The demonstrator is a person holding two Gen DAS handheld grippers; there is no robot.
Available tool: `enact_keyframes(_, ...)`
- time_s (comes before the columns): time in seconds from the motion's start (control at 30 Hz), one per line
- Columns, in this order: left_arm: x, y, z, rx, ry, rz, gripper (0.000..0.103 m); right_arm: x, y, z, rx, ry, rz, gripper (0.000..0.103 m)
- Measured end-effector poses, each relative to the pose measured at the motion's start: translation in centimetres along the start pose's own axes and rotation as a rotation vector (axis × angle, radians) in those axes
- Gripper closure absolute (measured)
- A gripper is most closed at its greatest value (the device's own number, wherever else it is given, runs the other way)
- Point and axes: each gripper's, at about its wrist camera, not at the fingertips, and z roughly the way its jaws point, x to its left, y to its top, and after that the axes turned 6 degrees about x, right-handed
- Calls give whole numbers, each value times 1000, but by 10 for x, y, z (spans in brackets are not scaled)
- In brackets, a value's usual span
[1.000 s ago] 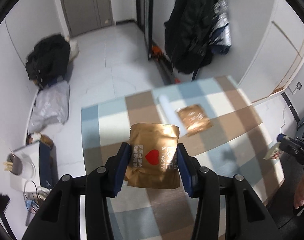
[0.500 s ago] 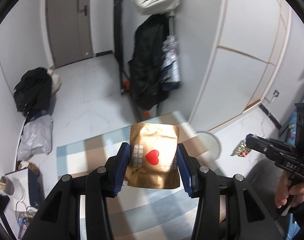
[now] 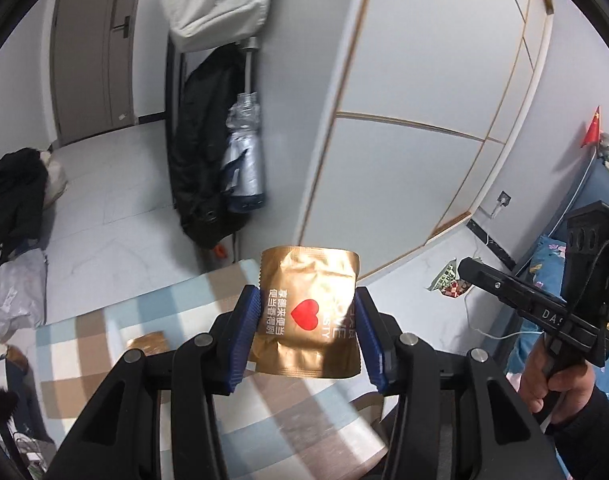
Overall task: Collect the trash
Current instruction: 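Lift the gold packet and red-white wrapper and carry them toward the bin, then hold both items over the white bin and open both grippers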
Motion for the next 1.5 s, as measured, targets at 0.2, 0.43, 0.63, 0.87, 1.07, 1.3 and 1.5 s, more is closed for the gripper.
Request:
enact_keyframes(0.2, -30, 15, 30, 27, -65, 24, 61, -45, 13, -17, -13, -64, 22, 87)
enact_keyframes(0.43, -49, 25, 81, 100, -118, 9, 61, -106, 10, -5, 15, -129, 110, 87)
enact_keyframes(0.63, -59, 27, 128, 195, -151, -10, 61, -153, -3, 27, 87, -153, 178, 87)
enact_keyframes(0.87, -72, 17, 195, 318, -145, 8, 61, -208, -19, 74, 168, -150, 270, 87)
enact_keyframes(1.07, -90, 0, 242, 438, -105, 54, 61, -249, -33, 112, 254, -153, 329, 87)
enact_keyframes(1.3, -90, -10, 288, 561, -119, -42, 61, -285, -50, 155, 339, -144, 391, 87)
enact_keyframes(1.5, -88, -9, 308, 639, -73, -46, 61, -298, -65, 183, 383, -123, 439, 87)
